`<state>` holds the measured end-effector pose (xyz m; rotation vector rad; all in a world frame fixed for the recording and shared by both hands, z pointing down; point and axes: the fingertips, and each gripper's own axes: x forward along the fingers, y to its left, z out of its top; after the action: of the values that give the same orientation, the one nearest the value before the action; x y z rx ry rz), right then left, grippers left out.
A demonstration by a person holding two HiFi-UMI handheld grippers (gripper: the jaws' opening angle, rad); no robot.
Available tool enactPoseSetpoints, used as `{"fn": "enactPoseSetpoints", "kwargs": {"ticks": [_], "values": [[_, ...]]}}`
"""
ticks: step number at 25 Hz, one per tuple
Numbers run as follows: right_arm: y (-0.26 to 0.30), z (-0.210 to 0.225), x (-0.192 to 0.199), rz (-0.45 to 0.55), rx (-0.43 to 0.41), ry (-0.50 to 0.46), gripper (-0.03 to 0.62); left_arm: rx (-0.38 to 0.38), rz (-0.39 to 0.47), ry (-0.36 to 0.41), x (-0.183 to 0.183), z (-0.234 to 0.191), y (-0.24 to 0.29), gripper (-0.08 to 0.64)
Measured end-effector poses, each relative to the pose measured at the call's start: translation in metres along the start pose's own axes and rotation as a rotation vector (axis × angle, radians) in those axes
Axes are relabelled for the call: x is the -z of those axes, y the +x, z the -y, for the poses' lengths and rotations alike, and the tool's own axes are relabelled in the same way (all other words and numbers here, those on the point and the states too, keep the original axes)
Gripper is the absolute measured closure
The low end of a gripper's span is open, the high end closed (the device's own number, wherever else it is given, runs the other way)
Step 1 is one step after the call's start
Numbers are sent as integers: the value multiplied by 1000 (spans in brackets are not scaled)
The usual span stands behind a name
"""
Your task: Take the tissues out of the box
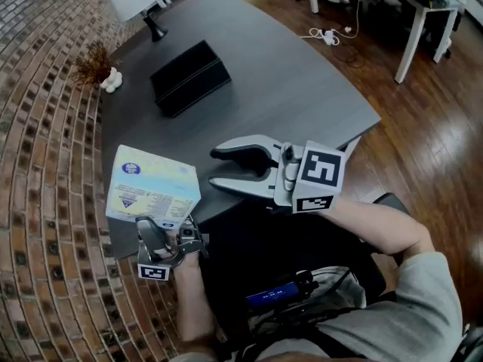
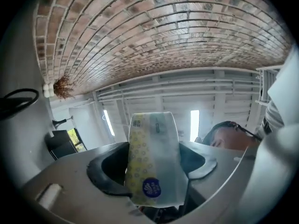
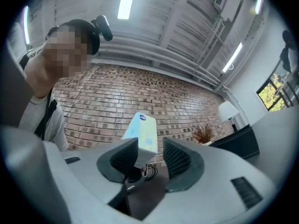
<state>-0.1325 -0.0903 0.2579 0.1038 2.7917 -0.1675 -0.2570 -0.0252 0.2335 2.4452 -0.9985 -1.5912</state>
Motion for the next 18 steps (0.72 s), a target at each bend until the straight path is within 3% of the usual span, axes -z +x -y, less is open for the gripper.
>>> {"fn": "enactPoseSetpoints", "kwargs": {"ticks": [7,18], "values": [[2,2,1,17,15,20,410,22,-17,-48,-14,7,-10,229],[10,-6,6,-49,-20,2,410,20,6,-108,-7,6,-8,227]]}}
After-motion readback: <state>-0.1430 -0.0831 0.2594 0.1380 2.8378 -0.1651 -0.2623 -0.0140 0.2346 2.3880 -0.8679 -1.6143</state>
